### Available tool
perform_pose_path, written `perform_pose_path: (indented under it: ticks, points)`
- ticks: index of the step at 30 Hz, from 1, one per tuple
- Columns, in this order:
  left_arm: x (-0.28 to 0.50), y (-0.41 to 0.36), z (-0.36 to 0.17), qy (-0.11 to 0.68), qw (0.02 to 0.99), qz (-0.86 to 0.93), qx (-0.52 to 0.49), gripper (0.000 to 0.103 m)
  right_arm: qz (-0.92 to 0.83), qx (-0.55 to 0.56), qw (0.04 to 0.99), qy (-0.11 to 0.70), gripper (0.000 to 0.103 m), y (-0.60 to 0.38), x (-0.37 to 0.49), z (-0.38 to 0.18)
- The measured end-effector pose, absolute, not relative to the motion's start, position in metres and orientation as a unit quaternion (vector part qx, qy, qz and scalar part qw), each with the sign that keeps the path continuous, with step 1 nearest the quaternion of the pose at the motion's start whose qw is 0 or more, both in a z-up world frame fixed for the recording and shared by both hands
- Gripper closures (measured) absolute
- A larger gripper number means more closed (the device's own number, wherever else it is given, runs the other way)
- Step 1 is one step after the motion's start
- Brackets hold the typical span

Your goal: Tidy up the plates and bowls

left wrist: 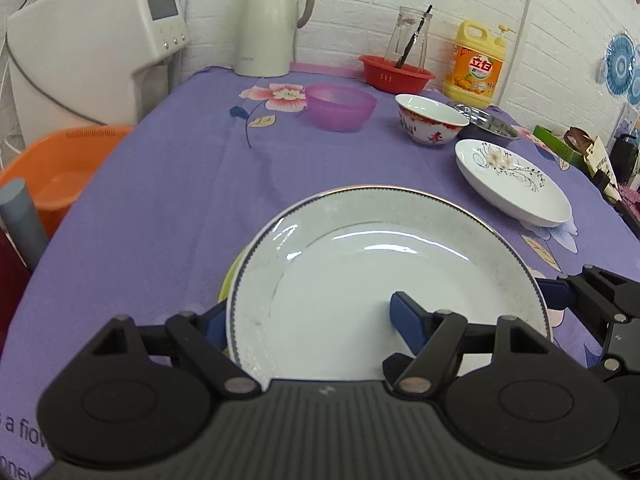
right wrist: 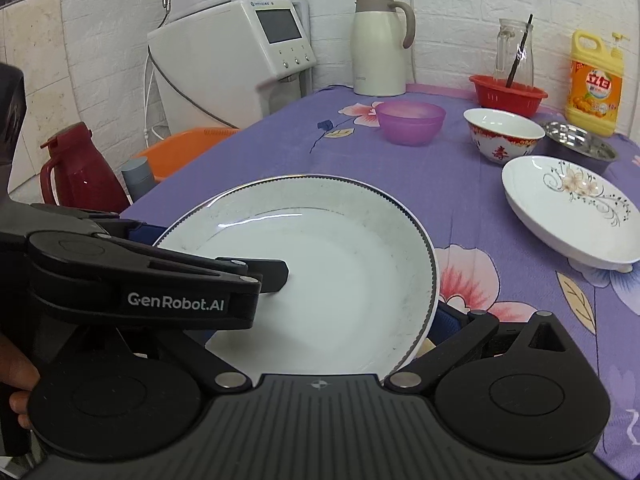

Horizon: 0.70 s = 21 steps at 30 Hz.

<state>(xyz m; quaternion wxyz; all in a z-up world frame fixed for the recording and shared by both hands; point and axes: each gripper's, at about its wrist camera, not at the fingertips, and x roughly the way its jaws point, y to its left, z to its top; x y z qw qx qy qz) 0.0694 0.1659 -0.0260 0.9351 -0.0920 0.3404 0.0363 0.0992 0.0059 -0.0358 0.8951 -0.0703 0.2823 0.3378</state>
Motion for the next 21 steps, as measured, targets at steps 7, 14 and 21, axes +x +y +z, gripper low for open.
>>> perform_pose_path:
  ticks: [7, 14, 21]
  points:
    - [0.064, 0.16, -0.032, 0.313, 0.947, 0.036, -0.059, 0.027, 0.327, -0.104, 0.9, 0.271, 0.0, 0.007, 0.099, -0.042]
    - [0.049, 0.162, -0.004, 0.249, 0.965, 0.044, -0.067, 0.022, 0.316, -0.055, 0.911, 0.26, 0.0, -0.012, 0.101, -0.037]
    - [0.06, 0.143, 0.009, 0.252, 0.964, 0.023, -0.083, 0.022, 0.294, -0.005, 0.925, 0.24, 0.0, -0.046, 0.112, -0.021]
